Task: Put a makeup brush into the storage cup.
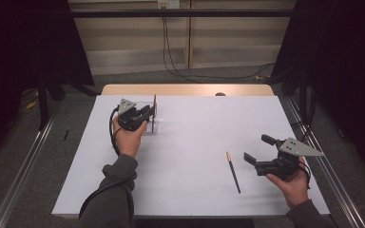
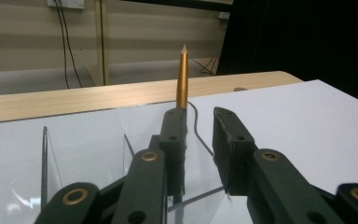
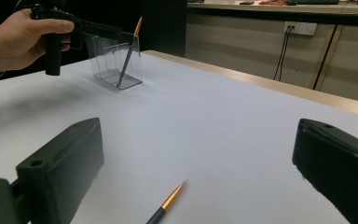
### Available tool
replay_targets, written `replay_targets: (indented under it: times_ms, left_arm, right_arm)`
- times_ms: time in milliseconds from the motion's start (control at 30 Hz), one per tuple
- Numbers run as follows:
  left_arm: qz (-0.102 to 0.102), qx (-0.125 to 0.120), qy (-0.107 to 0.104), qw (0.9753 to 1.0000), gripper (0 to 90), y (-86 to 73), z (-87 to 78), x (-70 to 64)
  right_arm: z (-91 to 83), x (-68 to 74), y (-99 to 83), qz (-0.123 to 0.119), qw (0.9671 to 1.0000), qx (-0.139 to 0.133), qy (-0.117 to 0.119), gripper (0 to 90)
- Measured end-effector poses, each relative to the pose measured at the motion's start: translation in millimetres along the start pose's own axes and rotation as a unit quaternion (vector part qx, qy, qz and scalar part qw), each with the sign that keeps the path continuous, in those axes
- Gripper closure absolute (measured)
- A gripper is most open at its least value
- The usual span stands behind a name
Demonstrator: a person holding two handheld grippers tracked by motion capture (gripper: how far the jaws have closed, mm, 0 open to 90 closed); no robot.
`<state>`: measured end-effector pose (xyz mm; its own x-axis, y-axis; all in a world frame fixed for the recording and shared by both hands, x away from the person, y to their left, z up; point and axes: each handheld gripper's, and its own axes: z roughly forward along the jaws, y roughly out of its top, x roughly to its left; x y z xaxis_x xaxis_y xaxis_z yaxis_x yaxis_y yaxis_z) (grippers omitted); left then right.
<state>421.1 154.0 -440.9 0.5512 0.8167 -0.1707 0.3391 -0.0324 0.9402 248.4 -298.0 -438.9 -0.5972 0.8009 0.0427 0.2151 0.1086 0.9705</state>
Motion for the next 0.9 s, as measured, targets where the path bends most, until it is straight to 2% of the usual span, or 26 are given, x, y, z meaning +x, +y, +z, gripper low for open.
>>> replay_targets:
  times_ms: [133, 500, 567, 633, 900]
  left_arm:
    - [0.009, 0.003, -0.007, 0.9999, 71.1, 0.8, -2.4, -0.3]
    - [0.011, -0.003, -0.021, 0.9997, 63.8, -0.2, -7.9, -2.6]
    - [0.01, -0.005, -0.031, 0.9995, 62.1, -0.5, -8.3, -3.4]
    - [0.016, -0.005, -0.03, 0.9994, 60.8, -0.3, -9.1, -4.9]
    - [0.015, -0.015, -0.052, 0.9984, 54.5, 0.3, -10.8, -10.2]
  right_arm:
    - [0.1, 0.8, 0.1, 0.0, 1.0, 0.001, 0.002, 1.5]
    - [0.8, 1.3, -0.1, -0.002, 1.0, 0.002, 0.0, 1.5]
    - [0.5, 1.2, -0.2, 0.0, 1.0, 0.003, 0.001, 1.5]
    - [0.7, 1.2, -0.1, -0.001, 1.0, 0.003, 0.0, 1.5]
    - [1.1, 1.8, -0.1, -0.002, 1.0, 0.003, 0.001, 1.5]
